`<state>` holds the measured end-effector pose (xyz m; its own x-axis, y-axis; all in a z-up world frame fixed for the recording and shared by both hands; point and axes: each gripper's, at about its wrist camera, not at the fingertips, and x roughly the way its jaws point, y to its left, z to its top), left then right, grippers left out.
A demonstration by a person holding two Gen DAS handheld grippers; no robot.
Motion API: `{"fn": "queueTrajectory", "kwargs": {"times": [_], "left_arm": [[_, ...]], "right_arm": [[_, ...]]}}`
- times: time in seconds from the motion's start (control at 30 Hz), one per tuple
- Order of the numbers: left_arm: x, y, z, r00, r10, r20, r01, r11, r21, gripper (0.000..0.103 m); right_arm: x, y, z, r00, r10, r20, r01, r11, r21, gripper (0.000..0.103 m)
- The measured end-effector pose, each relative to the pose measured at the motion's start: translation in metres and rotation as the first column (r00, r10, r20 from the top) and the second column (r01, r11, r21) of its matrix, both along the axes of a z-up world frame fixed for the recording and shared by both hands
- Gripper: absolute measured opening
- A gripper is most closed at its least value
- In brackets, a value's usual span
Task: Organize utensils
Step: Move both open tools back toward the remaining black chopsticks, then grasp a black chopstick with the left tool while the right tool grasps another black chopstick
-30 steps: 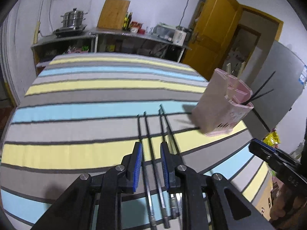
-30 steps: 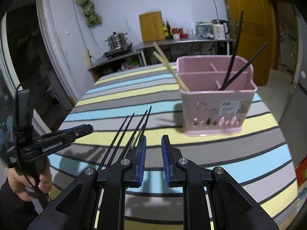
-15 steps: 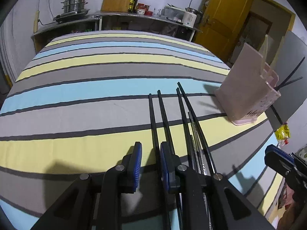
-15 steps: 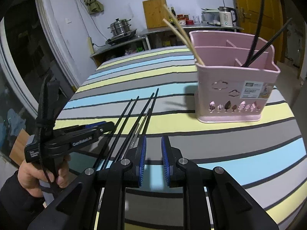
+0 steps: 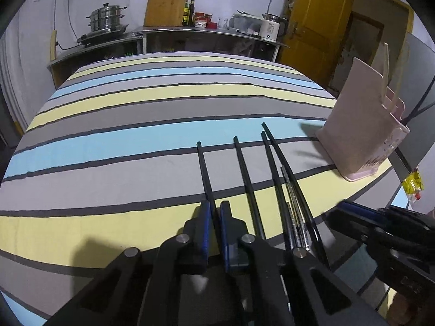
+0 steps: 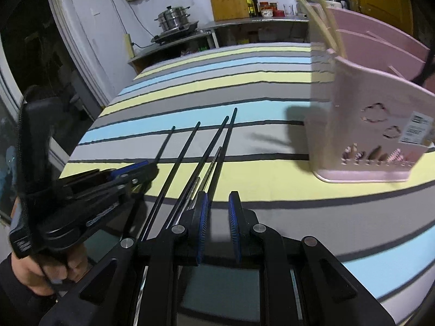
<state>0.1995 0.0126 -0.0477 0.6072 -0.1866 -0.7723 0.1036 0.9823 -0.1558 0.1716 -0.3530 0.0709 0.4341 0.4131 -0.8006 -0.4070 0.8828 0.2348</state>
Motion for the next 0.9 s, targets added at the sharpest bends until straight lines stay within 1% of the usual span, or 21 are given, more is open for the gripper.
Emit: {"fn": "queueTrajectory", "kwargs": {"times": [0.33,0.5,0.6,0.7,0.9], "left_arm": [[0.001,0.014,0.001,0.999,0.024,-0.021,-0.024,0.999,-0.03,0.008],[0.007,0.014,0.001,0.999,0.037,-0.032,-0.038,0.999,-0.035,0.008],[0.013,0.014,0.001,0.999,0.042,-0.031,-0.043,0.999,-0.033,0.008],[0.019,0.014,0.0,0.998,0.047,-0.031,-0.048,0.998,-0.033,0.008],[0.016,0.016,0.0,0.998,0.046,-0.031,-0.047,0.998,-0.044,0.007]], "right_arm": [[0.022,0.015,-0.016,0.999,0.006,-0.032,-0.006,1.0,-0.015,0.017],[0.028,0.018,-0.017,1.0,-0.003,-0.022,0.002,0.999,-0.034,0.017],[0.034,0.02,-0.017,1.0,-0.015,-0.019,0.014,0.999,-0.049,0.015],[0.036,0.019,-0.017,1.0,-0.026,-0.015,0.025,0.998,-0.059,0.009],[0.029,0.009,-0.015,0.999,-0.043,-0.021,0.042,0.998,-0.053,0.008]]}}
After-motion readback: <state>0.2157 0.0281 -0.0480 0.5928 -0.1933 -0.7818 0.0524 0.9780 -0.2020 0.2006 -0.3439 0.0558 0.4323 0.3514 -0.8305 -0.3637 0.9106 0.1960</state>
